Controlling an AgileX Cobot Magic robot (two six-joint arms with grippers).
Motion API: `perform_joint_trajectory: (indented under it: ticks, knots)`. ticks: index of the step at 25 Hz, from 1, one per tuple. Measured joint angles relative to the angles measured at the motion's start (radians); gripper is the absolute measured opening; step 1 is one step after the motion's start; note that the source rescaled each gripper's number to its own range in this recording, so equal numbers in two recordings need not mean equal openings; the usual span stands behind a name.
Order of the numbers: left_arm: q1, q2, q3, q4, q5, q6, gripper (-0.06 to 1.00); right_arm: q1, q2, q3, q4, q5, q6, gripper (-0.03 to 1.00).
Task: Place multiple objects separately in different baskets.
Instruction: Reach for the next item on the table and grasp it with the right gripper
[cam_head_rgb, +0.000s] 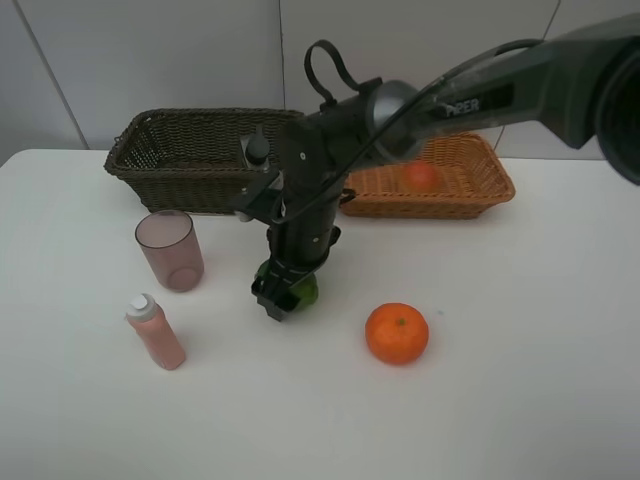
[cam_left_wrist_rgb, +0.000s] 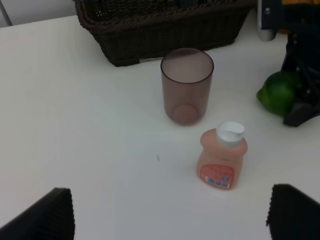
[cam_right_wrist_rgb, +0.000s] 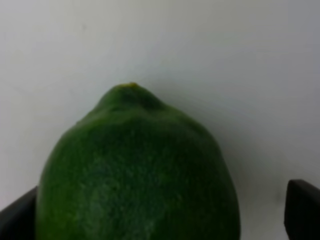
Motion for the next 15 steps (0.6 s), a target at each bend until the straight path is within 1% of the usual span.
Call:
perform_joint_trajectory:
  ticks: [2,4,5,7,8,15]
  knots:
    - [0.000,0.000,0.000,0.000,0.000,0.000,1.00,0.000,0.000,0.000,-0.019,-0.001,0.000,0.99]
    - [0.000,0.000,0.000,0.000,0.000,0.000,1.00,0.000,0.000,0.000,-0.027,-0.001,0.000,0.89]
    - [0.000,0.000,0.000,0.000,0.000,0.000,1.00,0.000,0.000,0.000,-0.030,-0.001,0.000,0.80]
    - [0.000,0.000,0.000,0.000,0.000,0.000,1.00,0.000,0.000,0.000,-0.030,-0.001,0.000,0.44]
    - [0.000,0.000,0.000,0.000,0.000,0.000,1.00,0.000,0.000,0.000,-0.031,-0.001,0.000,0.41]
    - [0.000,0.000,0.000,0.000,0.000,0.000,1.00,0.000,0.000,0.000,-0.033,-0.011,0.000,0.41]
